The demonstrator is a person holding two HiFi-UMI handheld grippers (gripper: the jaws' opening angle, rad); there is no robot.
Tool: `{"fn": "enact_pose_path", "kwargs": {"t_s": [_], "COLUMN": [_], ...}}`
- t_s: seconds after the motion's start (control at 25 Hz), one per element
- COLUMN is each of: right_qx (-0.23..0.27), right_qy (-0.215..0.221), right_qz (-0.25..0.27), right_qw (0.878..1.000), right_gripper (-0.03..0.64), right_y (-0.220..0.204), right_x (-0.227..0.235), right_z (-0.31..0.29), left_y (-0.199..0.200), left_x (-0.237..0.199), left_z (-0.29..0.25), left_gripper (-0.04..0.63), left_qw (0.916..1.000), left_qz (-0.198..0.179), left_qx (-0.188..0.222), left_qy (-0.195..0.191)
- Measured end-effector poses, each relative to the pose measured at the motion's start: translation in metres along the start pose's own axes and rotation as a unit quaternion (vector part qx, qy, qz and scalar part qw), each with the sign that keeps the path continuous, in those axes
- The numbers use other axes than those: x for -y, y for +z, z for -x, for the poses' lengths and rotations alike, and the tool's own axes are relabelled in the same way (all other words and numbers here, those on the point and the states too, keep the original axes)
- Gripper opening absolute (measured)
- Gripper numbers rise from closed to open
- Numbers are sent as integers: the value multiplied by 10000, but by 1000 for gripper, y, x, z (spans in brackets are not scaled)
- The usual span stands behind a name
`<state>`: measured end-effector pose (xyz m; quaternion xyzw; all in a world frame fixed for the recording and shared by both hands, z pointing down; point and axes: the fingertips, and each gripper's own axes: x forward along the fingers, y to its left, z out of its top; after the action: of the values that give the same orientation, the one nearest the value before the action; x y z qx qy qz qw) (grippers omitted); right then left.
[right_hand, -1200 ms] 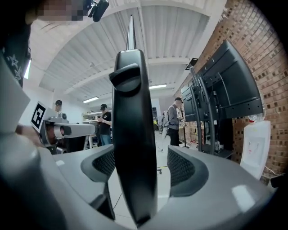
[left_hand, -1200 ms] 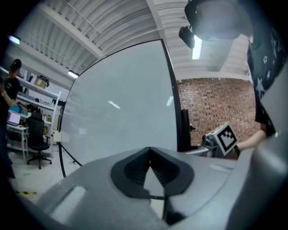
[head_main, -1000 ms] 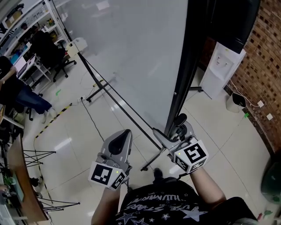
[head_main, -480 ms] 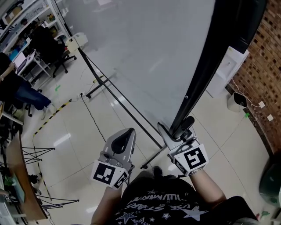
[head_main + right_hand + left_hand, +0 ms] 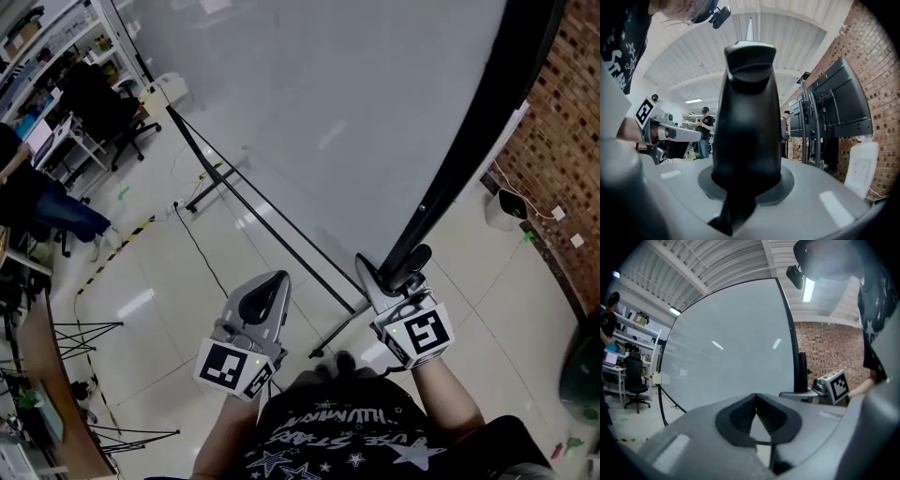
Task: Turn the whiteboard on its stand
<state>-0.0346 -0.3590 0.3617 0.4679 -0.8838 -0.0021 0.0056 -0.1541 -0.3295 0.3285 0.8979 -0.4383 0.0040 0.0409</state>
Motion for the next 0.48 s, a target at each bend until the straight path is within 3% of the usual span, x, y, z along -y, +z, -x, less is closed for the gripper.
{"fn": "enact_pose_path", "kwargs": {"t_s": [0.48], "right_qx": [159], "right_qy": [70], "right_qz": [-62], "right_qw": [9998], "right_gripper": [81], "right_y": [11], "right_x": [-4], "right_z": [1], "left_y": [-18], "left_x": [3], "left_z": [11], "left_gripper": [3], "left_qw": [9990], "left_qz": [171], "left_qx": [-228], "left_qy": [-338]}}
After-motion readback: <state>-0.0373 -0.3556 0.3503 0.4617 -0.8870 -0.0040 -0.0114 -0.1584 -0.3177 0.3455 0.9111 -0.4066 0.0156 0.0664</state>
